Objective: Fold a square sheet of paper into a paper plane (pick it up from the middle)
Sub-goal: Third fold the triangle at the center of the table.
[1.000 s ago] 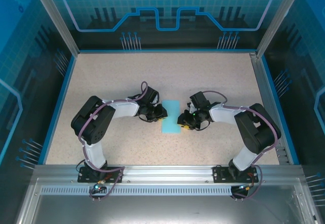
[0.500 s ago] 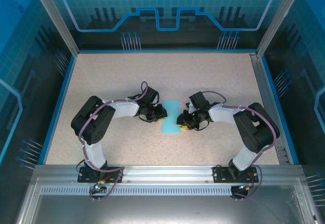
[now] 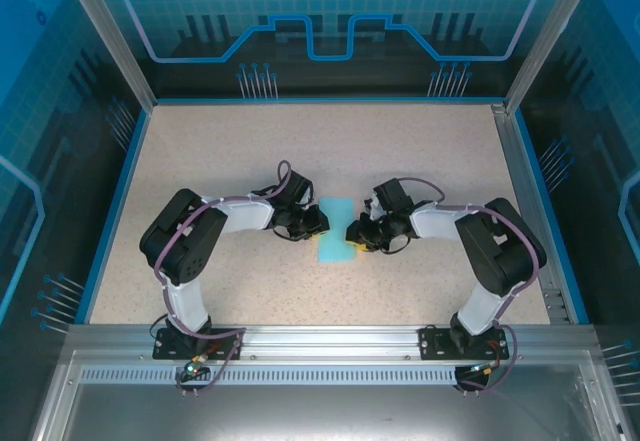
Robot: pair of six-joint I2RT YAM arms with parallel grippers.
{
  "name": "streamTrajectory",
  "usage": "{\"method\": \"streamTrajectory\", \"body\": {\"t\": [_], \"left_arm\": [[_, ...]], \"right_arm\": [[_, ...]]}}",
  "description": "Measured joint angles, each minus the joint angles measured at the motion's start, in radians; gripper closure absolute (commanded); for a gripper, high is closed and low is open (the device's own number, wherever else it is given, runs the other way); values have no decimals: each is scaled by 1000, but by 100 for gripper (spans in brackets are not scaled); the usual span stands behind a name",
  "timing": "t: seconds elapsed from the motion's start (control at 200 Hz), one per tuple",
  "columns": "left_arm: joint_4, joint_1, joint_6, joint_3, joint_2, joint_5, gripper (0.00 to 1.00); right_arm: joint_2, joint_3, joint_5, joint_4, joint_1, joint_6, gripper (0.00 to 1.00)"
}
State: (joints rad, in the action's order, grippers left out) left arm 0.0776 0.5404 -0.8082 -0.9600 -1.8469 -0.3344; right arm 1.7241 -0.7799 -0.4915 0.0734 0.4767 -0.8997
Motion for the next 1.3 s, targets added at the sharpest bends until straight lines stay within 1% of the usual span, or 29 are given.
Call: {"method": "streamTrajectory", "body": {"t": [0.2, 0.325, 0.365, 0.43, 0.545, 0.695, 0.795, 0.925, 1.045, 1.115, 1.215, 1.3], "left_arm": [[-1, 0, 7, 0, 0, 0, 80], [-1, 0, 27, 0, 0, -3, 78], [-2, 0, 31, 0, 0, -4, 76], [-5, 0, 45, 0, 2, -8, 72], [2, 4, 70, 0, 21, -9, 60], [59, 28, 149, 4, 127, 23, 51], [101, 95, 227, 4, 229, 84, 47], [155, 246, 335, 4, 312, 215, 44], [191, 377, 413, 4, 305, 320, 41], [206, 433, 446, 3, 285, 385, 38], [229, 489, 484, -4, 238, 469, 36], [248, 513, 506, -17, 201, 531, 36]], "right_arm": [[27, -36, -14, 0, -21, 11, 77], [33, -51, -29, 0, -39, 26, 82], [37, -56, -37, 0, -41, 31, 84], [44, -65, -46, 1, -42, 37, 86], [50, -69, -58, 2, -42, 38, 87], [50, -73, -64, 8, -42, 38, 87], [50, -76, -64, 18, -42, 38, 87], [50, -96, -64, 45, -42, 42, 87], [50, -113, -65, 47, -42, 45, 88], [50, -113, -67, 49, -42, 45, 88], [50, -113, -67, 54, -43, 45, 88], [50, -113, -67, 58, -44, 45, 88]]}}
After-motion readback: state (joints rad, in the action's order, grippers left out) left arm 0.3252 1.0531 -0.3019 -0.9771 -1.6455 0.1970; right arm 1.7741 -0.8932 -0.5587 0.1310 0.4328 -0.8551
